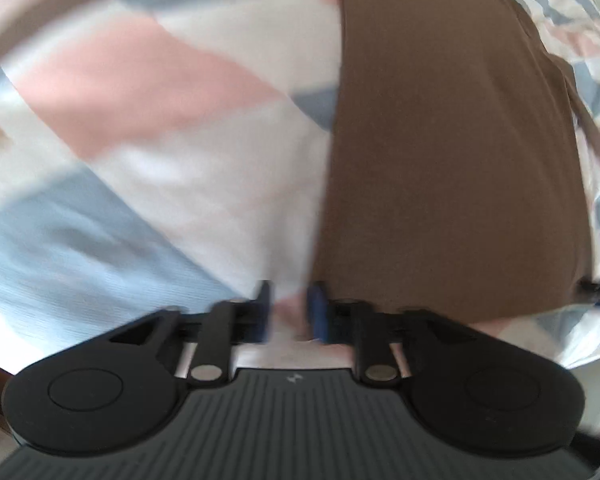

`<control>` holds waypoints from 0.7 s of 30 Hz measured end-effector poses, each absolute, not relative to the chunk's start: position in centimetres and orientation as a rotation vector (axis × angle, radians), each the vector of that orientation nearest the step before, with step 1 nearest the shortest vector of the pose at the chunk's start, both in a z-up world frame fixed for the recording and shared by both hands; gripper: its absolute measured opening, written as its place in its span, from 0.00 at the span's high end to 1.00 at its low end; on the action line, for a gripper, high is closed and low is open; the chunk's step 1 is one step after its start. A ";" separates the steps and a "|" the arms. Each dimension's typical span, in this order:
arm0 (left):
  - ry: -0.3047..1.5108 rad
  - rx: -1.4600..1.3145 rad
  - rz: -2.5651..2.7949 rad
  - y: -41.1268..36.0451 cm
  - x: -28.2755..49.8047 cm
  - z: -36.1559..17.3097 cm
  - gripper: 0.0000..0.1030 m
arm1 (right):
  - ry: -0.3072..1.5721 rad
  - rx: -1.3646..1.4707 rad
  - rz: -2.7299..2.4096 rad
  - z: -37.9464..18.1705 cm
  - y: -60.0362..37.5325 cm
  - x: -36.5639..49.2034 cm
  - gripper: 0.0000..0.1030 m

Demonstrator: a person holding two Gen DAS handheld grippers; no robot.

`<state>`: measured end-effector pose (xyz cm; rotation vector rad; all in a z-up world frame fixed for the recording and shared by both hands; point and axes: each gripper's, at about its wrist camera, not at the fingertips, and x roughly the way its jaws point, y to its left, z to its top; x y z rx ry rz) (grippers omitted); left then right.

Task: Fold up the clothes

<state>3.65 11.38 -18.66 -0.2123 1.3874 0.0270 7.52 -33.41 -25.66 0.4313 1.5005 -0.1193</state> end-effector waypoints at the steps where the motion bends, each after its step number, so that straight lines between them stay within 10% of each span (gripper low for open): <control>1: 1.368 -0.186 0.051 12.2 3.2 -17.6 0.71 | 1.493 0.373 -0.100 -24.8 -33.1 7.8 0.34; 8: 1.254 0.312 0.177 17.8 6.1 -15.3 0.72 | 1.360 0.123 -0.102 -19.6 -31.3 11.5 0.29; 21: 1.165 0.882 -0.038 26.7 11.7 -23.6 0.69 | 0.938 -0.498 0.591 -17.7 -3.1 23.5 0.47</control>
